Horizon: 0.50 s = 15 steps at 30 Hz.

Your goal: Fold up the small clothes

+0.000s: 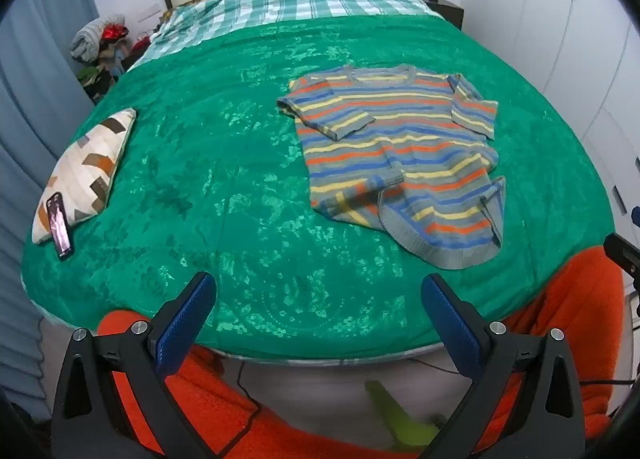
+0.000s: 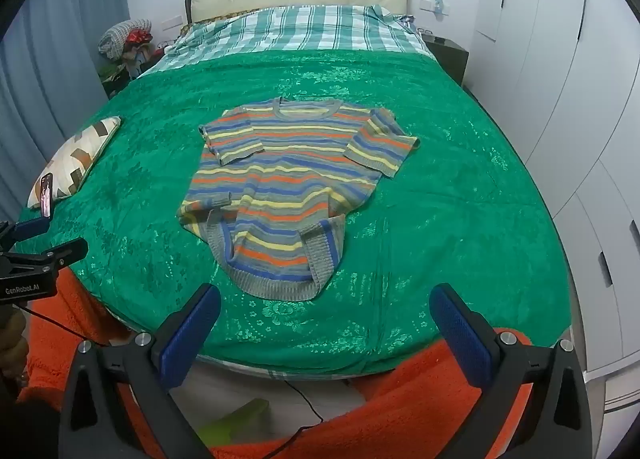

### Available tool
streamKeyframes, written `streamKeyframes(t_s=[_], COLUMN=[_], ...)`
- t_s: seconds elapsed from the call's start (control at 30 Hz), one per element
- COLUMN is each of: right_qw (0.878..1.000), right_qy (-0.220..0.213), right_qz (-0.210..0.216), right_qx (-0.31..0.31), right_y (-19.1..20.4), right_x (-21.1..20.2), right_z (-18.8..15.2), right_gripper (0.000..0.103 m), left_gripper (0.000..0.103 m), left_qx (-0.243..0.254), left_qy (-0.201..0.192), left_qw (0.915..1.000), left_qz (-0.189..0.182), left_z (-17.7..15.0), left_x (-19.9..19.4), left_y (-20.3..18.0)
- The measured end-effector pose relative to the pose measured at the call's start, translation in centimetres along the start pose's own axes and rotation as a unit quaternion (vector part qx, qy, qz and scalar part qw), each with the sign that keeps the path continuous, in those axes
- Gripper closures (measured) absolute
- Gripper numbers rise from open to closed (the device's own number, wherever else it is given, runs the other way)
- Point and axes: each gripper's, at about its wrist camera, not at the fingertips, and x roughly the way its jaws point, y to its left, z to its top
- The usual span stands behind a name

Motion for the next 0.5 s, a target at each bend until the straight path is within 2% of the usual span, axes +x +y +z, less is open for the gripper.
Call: streamKeyframes(t_s=[0.27,0.5], right_qw=[1.0,1.0], right_qy=[0.009,0.012], right_qz=[0.006,0.003], right_qx=[-0.001,-0.005], right_y=[0.34,0.9], right_x=[0.51,0.66], right_z=[0.03,-0.29], right_gripper=[0.0,0.0], left_gripper=[0.001,0.001], left_qx=[0.0,0.0], left_qy=[-0.003,0.012], left_qw=[1.0,0.9999], left_qz=[0.003,0.009], left_z=[-0.73,-0.55], left_x=[0.11,0.67], left_y=[0.65,0.36])
